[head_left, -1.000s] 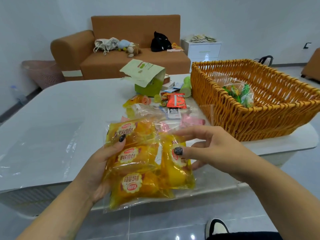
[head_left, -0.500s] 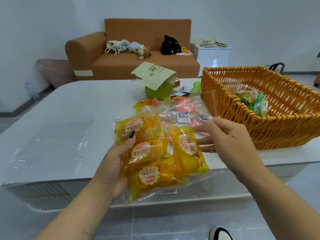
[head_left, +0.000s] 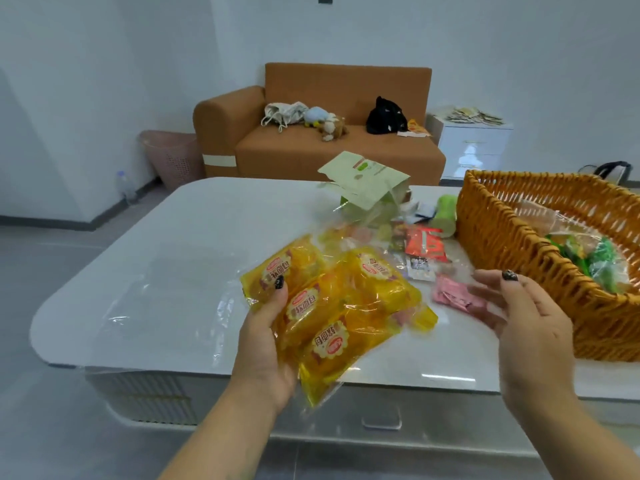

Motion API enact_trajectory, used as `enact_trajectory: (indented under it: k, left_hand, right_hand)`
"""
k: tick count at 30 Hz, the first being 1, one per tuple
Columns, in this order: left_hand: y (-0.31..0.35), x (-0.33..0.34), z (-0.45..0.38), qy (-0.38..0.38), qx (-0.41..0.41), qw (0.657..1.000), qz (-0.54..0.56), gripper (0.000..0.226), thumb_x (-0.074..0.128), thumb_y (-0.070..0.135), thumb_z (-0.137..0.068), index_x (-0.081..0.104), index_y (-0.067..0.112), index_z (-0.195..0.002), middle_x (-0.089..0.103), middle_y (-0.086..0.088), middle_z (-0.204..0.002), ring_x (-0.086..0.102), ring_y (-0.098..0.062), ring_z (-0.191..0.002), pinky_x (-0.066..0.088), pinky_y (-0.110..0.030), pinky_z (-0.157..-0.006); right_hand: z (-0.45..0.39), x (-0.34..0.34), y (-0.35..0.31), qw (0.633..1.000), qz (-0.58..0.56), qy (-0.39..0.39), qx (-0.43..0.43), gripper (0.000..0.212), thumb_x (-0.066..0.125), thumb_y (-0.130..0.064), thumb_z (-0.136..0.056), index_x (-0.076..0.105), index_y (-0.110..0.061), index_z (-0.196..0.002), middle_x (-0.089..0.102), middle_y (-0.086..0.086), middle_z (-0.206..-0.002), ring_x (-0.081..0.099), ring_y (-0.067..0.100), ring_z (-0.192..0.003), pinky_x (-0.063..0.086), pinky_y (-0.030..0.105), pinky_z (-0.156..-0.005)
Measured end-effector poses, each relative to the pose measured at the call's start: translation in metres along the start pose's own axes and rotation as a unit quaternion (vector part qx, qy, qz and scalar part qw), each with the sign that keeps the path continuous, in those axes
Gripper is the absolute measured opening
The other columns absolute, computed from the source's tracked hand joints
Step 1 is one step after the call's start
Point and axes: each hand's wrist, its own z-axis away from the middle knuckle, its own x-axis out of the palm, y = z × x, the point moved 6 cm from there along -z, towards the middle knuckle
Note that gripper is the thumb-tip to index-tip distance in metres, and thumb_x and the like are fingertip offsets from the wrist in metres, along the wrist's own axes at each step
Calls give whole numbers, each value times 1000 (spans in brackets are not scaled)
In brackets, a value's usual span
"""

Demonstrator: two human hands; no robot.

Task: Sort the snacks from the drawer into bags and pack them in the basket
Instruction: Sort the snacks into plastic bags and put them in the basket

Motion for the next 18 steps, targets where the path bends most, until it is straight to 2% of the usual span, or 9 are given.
enact_trajectory:
  k: [2,4,8,11,12,15,18]
  left_hand:
    - [6,-10,-6,37,13,999,10,34,60,39,-91,67,22,-120,75,-9,-106,72,-33,-94,54,-52,-87]
    - [13,-20,-14,78,33,996,29,35,61,40,-91,67,23,-120,75,-8,-107,72,-32,-96,52,-53,-91]
    - [26,-34,-24,129,64,986,79,35,62,42,-90,67,27,-120,75,-4,-105,71,-32,-97,50,-57,-94]
    - [36,-35,-25,144,77,983,85,32,62,44,-90,65,30,-120,76,-1,-101,71,-31,-97,51,-57,-92]
    - [39,-36,-26,145,82,982,86,32,62,44,-90,65,31,-119,76,0,-100,71,-30,-97,51,-56,-92]
    - [48,-36,-26,155,97,979,88,30,62,43,-90,65,31,-117,77,0,-99,72,-29,-94,51,-56,-93]
    - [56,-41,-32,162,119,976,88,30,62,44,-90,66,30,-117,77,0,-98,73,-29,-93,50,-57,-93]
  right_hand:
    - [-7,15,21,998,2,-13,66,29,40,-13,-101,66,-18,-89,69,6,-99,65,26,-97,53,39,-79]
    - [-15,32,40,995,35,-38,90,25,44,-9,-99,66,-16,-88,67,11,-104,65,24,-91,53,38,-75]
    - [-32,68,56,987,108,-91,79,22,51,-5,-94,66,-19,-85,66,5,-89,62,24,-79,53,43,-71]
    - [-58,106,62,971,189,-133,56,15,55,-5,-92,65,-16,-92,62,2,-92,58,17,-65,49,27,-51]
    - [-71,121,66,967,207,-140,46,14,55,-5,-92,64,-15,-95,61,2,-95,56,15,-63,47,24,-48]
    - [-116,165,78,953,265,-147,15,13,55,-7,-90,62,-16,-96,63,6,-106,58,20,-81,49,32,-66]
    - [-149,212,90,930,325,-169,-27,20,53,-9,-90,62,-15,-107,62,7,-113,56,24,-96,43,31,-75]
